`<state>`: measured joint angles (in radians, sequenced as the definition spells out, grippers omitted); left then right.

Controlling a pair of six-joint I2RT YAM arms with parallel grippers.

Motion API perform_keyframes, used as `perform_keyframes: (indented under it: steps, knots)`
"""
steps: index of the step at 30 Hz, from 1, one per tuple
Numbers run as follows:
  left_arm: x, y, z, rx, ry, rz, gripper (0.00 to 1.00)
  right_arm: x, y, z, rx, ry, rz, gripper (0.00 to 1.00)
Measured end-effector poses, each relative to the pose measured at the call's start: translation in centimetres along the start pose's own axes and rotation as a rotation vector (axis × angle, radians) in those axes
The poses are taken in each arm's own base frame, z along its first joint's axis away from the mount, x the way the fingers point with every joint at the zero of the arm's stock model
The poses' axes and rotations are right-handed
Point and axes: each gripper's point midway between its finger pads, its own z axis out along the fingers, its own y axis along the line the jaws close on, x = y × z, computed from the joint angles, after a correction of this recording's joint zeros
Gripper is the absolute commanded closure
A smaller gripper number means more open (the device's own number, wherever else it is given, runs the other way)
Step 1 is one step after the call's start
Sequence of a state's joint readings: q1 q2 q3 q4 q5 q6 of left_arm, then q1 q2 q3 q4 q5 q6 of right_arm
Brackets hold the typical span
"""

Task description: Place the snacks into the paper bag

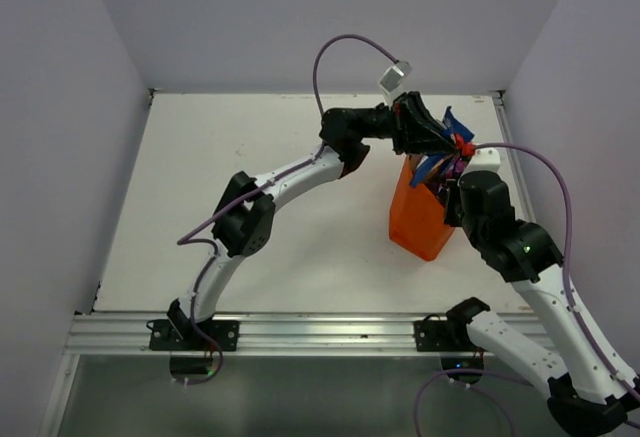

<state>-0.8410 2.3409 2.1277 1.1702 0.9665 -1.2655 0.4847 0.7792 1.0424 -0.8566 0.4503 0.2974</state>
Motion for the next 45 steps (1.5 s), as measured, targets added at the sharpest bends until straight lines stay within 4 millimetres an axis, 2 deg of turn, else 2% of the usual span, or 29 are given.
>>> perform_keyframes:
  steps: [4,10,13,18,24,28,33,35,41,45]
  knots:
    - [1.6,0.3,-1.9,-0.037,0.029,-0.045,1.0,0.0,0.1,0.2,0.003,0.003,-0.007,1.0]
    - [8.1,4.3,-3.7,-0.181,0.144,-0.194,1.0,-0.6,0.2,0.2,-0.003,-0.02,0.004,1.0]
    - [9.3,5.2,-3.9,-0.217,0.174,-0.215,1.0,-0.6,0.2,0.2,-0.003,-0.02,0.003,1.0]
    - [9.0,6.1,-3.6,-0.209,0.179,-0.192,1.0,-0.6,0.1,0.2,0.001,-0.021,0.002,1.0]
    - [7.0,9.6,-3.2,-0.208,0.14,-0.156,1.0,-0.8,-0.2,0.2,0.018,-0.033,0.002,1.0]
    - [6.2,11.2,-5.6,-0.242,0.095,-0.2,1.0,-0.9,-0.1,0.2,0.017,-0.036,0.003,1.0]
    - [7.9,13.8,-10.9,-0.371,0.07,-0.271,1.0,-1.2,0.0,0.3,0.013,-0.045,0.009,1.0]
    - [8.3,14.0,-11.8,-0.403,0.074,-0.278,1.0,-1.3,0.1,0.3,0.011,-0.052,0.013,1.0]
    - [8.8,13.3,-10.8,-0.391,0.091,-0.259,1.0,-1.1,0.0,0.3,0.015,-0.044,0.008,1.0]
    - [8.7,13.3,-9.4,-0.366,0.107,-0.252,1.0,-1.1,-0.1,0.3,0.016,-0.043,0.007,1.0]
